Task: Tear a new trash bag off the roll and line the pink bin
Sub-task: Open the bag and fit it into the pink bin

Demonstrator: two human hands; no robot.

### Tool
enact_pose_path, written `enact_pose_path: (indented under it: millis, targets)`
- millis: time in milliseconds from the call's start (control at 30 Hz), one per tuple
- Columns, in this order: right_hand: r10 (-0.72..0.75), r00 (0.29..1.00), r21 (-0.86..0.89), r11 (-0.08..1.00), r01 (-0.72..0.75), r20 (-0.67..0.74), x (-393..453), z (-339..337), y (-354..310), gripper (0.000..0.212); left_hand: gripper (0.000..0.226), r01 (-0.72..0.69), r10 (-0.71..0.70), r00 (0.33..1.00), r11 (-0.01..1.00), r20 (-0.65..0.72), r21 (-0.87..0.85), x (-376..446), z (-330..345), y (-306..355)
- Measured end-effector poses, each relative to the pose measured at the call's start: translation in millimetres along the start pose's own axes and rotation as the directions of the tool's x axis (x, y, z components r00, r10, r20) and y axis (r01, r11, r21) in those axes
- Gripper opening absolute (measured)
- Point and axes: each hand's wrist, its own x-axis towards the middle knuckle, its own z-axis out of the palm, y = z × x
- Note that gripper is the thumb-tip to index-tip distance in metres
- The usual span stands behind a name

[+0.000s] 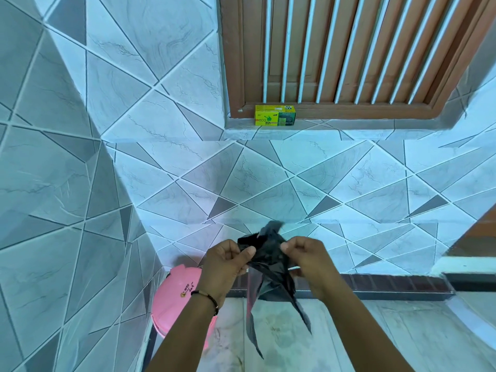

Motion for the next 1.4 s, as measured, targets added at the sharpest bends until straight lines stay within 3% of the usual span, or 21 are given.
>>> enact_pose_path:
  millis: [67, 167, 233, 300, 367, 400, 467, 533, 600, 667, 733, 767, 833, 933, 1000, 1133, 1200, 1233, 1300, 1333, 1400]
  targets:
    - [0.040, 0.994, 0.102, 0.994, -0.030, -0.104, 3.9, -8.2, -0.4, 0.022, 0.036, -0.068, 0.077, 0.996, 0.979, -0.036, 0.193, 0.6, -5.3, -2.1]
    - [0.102, 0.961, 0.326, 0.945, -0.013, -0.255, 9.3, -22.8, -2.4, 0.022, 0.033, -0.127, 0.202, 0.974, 0.867, -0.106, 0.482, 2.6, -12.0, -3.0]
    - [0.122, 0.946, 0.446, 0.895, 0.026, -0.300, 8.9, -33.3, -6.4, 0.026, 0.032, -0.107, 0.241, 0.958, 0.802, -0.154, 0.588, 6.5, -21.4, -0.8]
    - [0.104, 0.948, 0.457, 0.888, 0.049, -0.302, 5.9, -38.5, -11.0, 0.031, 0.028, -0.045, 0.212, 0.962, 0.740, -0.170, 0.671, 12.5, -31.8, 1.4]
    - [0.052, 0.962, 0.387, 0.920, 0.058, -0.268, 1.3, -35.1, -16.3, 0.029, 0.013, 0.033, 0.143, 0.978, 0.623, -0.155, 0.782, 17.1, -38.4, 3.3]
    - [0.030, 0.970, 0.339, 0.939, 0.055, -0.243, -0.3, -31.5, -18.5, 0.027, 0.021, 0.043, 0.126, 0.982, 0.581, -0.142, 0.813, 17.6, -38.3, 3.9]
    - [-0.020, 0.981, 0.240, 0.969, 0.067, -0.194, -1.4, -21.3, -23.2, 0.024, 0.048, -0.040, 0.170, 0.981, 0.635, -0.090, 0.772, 14.5, -28.6, 5.2]
    - [-0.077, 0.986, 0.175, 0.979, 0.103, -0.148, -1.7, -10.3, -26.2, 0.025, 0.065, -0.210, 0.254, 0.967, 0.715, 0.033, 0.667, 4.3, -7.3, 11.3]
    - [-0.118, 0.988, 0.136, 0.982, 0.131, -0.098, -3.7, -0.5, -30.4, 0.027, 0.072, -0.306, 0.250, 0.951, 0.684, 0.181, 0.663, -2.8, 13.7, 11.3]
    - [-0.165, 0.986, 0.198, 0.966, 0.165, -0.017, -6.5, 3.1, -35.8, 0.025, 0.050, -0.338, 0.254, 0.940, 0.583, 0.229, 0.739, 1.1, 20.3, 5.0]
    - [-0.273, 0.956, 0.283, 0.930, 0.234, 0.110, -10.9, -2.2, -41.6, 0.015, 0.017, -0.325, 0.308, 0.935, 0.537, 0.177, 0.779, 8.4, 11.6, 3.0]
    - [-0.345, 0.921, 0.248, 0.922, 0.297, 0.180, -13.3, -8.7, -44.6, 0.013, 0.010, -0.307, 0.329, 0.935, 0.554, 0.135, 0.774, 12.9, 3.1, 3.0]
    - [-0.396, 0.841, 0.006, 0.906, 0.424, 0.368, -18.7, -21.9, -50.5, 0.012, 0.013, -0.262, 0.360, 0.932, 0.589, 0.042, 0.764, 22.3, -15.3, 6.5]
    - [-0.230, 0.808, -0.494, 0.690, 0.528, 0.542, -15.8, -34.2, -42.5, 0.028, 0.025, -0.182, 0.380, 0.922, 0.592, -0.074, 0.785, 35.8, -36.9, 21.5]
    - [-0.207, 0.851, -0.638, 0.582, 0.504, 0.483, -9.2, -41.8, -31.3, 0.044, 0.031, -0.135, 0.391, 0.914, 0.539, -0.105, 0.831, 42.8, -49.7, 29.5]
    - [-0.312, 0.918, -0.765, 0.520, 0.380, 0.244, 3.9, -65.2, -21.7, 0.045, 0.034, -0.012, 0.386, 0.896, 0.516, -0.220, 0.857, 49.0, -80.0, 32.7]
    - [-0.338, 0.931, -0.817, 0.491, 0.302, 0.141, 9.8, -77.4, -20.9, 0.041, 0.032, 0.055, 0.341, 0.891, 0.574, -0.299, 0.817, 53.6, -91.5, 30.0]
    - [-0.341, 0.935, -0.831, 0.489, 0.265, 0.098, 12.0, -81.6, -20.5, 0.042, 0.032, 0.085, 0.292, 0.883, 0.669, -0.367, 0.738, 57.3, -95.3, 29.6]
    - [-0.344, 0.938, -0.841, 0.495, 0.220, 0.043, 15.4, -83.0, -20.0, 0.042, 0.052, 0.132, 0.052, 0.874, 0.931, -0.482, 0.340, 61.6, -93.8, 29.9]
    - [-0.362, 0.932, -0.831, 0.508, 0.228, 0.034, 15.9, -80.3, -20.0, 0.041, 0.062, 0.161, -0.105, 0.890, 0.983, -0.444, 0.090, 60.6, -87.6, 26.8]
    - [-0.392, 0.919, -0.772, 0.574, 0.272, 0.032, 14.6, -68.0, -18.5, 0.043, 0.069, 0.314, -0.362, 0.915, 0.917, -0.180, -0.248, 49.7, -62.0, 11.7]
